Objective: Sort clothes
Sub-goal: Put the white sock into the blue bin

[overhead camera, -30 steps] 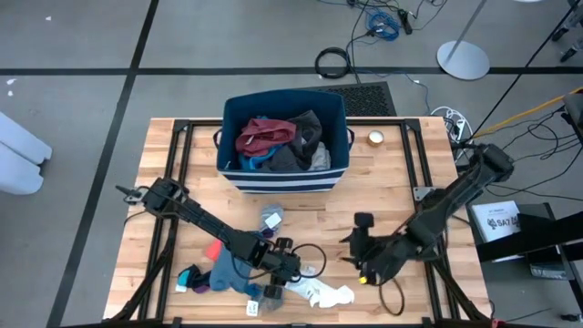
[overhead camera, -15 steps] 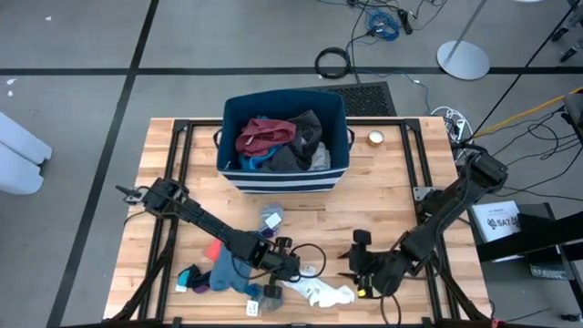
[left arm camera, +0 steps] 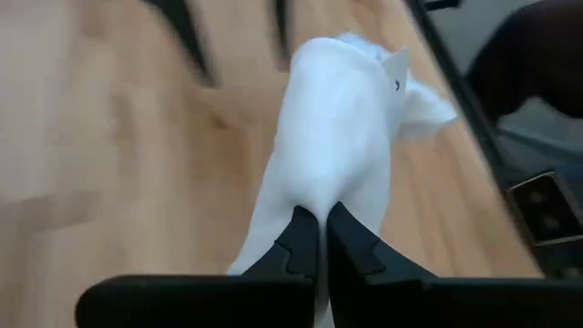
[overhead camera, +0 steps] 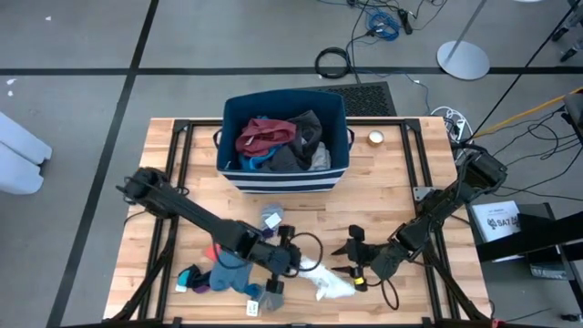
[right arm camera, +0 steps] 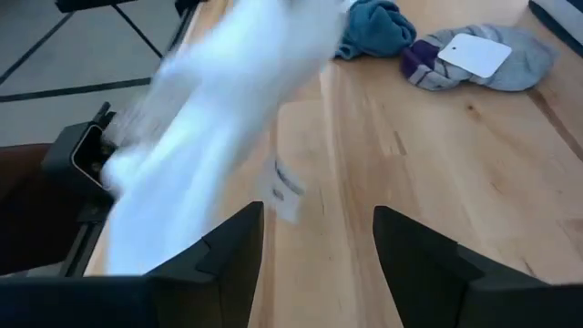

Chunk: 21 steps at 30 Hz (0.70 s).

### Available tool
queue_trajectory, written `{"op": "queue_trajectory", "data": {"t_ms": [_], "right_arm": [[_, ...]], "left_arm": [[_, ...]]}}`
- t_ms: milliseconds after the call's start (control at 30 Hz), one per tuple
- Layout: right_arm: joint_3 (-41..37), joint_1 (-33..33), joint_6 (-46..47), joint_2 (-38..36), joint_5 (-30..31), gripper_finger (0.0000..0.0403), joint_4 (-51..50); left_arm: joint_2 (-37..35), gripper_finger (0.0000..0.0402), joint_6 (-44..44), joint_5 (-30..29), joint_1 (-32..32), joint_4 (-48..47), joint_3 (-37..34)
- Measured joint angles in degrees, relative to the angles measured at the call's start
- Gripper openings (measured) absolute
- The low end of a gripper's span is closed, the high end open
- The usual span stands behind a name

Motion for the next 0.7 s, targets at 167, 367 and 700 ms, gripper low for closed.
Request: {"op": "queue_trajectory", "data": {"t_ms": [167,367,700], "right_arm": [[0.01,0.02,-0.11,0.0,1.1,0.0196,-0.08],[0.01,0.01,0.05,0.0,1.22,0.0196,-0.05],[0.01,-1.97,0.06,0.0,1.45,0.0196,0.89]], "left_arm": [[-6.71,0.0007,2.52,-10.08,-0.09,-10.79,3.46],[-14.8,0.0007,10.27,-20.59,-0.04,-14.63,7.05],[-26.98,0.0007,24.12,-43.22,2.51,-15.04,11.07]]}}
